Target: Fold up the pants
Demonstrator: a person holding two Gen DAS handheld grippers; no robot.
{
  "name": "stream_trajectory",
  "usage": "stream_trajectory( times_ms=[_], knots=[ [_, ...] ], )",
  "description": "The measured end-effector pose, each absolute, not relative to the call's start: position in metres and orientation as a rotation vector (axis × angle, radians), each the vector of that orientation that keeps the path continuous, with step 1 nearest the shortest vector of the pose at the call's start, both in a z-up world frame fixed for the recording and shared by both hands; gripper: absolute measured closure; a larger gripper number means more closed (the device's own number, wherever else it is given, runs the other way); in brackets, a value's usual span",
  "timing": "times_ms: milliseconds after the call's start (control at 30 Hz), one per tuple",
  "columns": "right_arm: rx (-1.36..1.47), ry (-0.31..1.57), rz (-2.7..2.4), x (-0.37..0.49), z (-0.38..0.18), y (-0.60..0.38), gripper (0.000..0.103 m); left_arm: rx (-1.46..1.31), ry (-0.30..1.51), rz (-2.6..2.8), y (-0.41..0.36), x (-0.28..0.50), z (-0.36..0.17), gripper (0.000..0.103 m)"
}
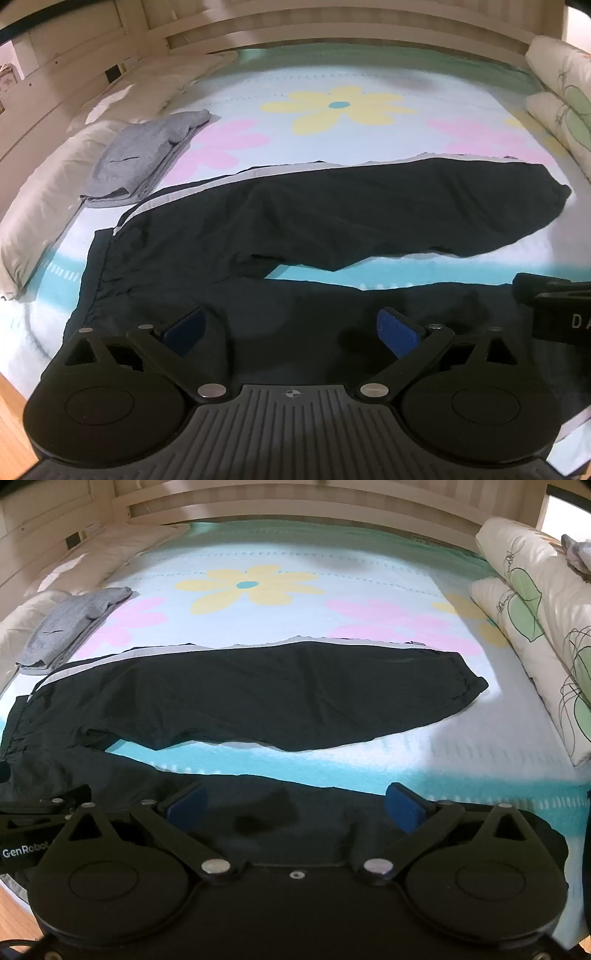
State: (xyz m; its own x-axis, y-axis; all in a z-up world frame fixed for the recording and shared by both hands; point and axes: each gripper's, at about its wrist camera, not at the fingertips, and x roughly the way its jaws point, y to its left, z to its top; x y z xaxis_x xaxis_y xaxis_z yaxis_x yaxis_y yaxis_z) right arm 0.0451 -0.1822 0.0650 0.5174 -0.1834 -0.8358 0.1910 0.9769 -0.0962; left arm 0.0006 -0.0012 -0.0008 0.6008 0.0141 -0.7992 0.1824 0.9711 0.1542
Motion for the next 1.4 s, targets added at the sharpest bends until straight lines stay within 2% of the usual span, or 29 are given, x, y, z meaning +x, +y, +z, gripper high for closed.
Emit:
stream_trajectory(
  times_ms=[1400],
  knots=[
    [0.023,1.032,-0.211,0.0476,0.0612,-0.1825,0.001,0.219,0.933,-0.126,-0.0011,-0.0002,-0.0042,0.003]
  ],
)
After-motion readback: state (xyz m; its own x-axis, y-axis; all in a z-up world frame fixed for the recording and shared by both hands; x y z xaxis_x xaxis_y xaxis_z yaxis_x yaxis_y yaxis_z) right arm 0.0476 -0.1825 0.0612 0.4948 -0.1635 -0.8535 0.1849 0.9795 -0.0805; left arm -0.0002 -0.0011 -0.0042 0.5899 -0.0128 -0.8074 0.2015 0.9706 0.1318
